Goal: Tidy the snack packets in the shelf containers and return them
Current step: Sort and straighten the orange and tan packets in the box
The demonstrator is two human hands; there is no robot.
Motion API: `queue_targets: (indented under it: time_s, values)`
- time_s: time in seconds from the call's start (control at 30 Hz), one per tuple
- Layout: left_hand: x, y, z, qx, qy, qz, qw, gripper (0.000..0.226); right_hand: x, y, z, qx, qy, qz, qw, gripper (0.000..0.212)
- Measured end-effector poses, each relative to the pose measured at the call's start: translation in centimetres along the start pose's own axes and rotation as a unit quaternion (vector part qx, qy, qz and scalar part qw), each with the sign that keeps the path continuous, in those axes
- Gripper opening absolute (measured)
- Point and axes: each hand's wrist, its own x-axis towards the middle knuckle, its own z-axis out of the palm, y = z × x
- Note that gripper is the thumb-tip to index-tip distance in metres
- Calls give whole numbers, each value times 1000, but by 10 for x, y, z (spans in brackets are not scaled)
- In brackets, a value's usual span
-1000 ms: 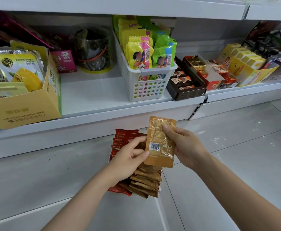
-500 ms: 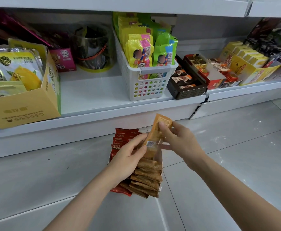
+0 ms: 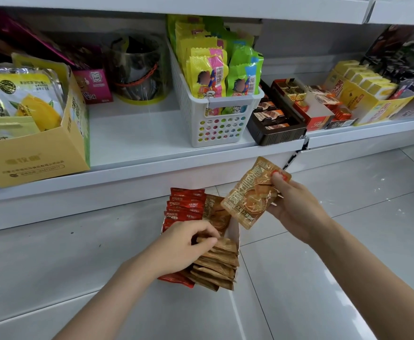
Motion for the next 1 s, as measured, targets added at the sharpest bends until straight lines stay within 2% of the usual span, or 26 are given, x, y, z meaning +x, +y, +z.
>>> queue_targets:
  time_s: [0.07,0.13,0.2,0.33,0.43,0.5,0.6,0.67,0.77,0.83,0.9,0.97,1.0]
  values:
    - [1,-1,-4,-11,4,0,1000,16,2,4,-1,-33,15,-30,999,27]
    - [0,-2,-5,9,10,8,1000,18,3,13,3,-119,28,-92,988,22]
    - [-1,-5,-4,46,26,20,998,18,2,27,8,-201,10,-161,966,16]
    - [-4,-7,-4,88,52,62,993,15,-2,58,11,-344,-58,-252,903,28]
    - [-4,-9,-3,110,65,95,987,14,0,74,5,-447,-53,-259,855,22]
    - [-5,-9,-1,103,99,99,985,14,2,76,2,-495,-67,-254,828,23]
    - [-4,-6,1,93,149,102,979,45,3,70,1,-530,-109,-244,804,25]
    - [-2,-4,2,94,133,93,982,62,4,69,3,-548,-143,-250,785,26]
    - [2,-3,4,127,86,64,986,65,3,61,3,-571,-189,-245,761,25]
    - [4,-3,3,158,80,67,982,58,3,50,-1,-568,-245,-208,757,28]
    - [6,-4,4,199,78,98,972,43,3,40,-4,-537,-244,-164,791,40]
    - [7,-7,6,208,77,119,968,34,6,37,-4,-500,-152,-172,836,45]
    - [7,-9,7,201,79,118,969,32,8,39,-3,-502,-84,-202,837,36]
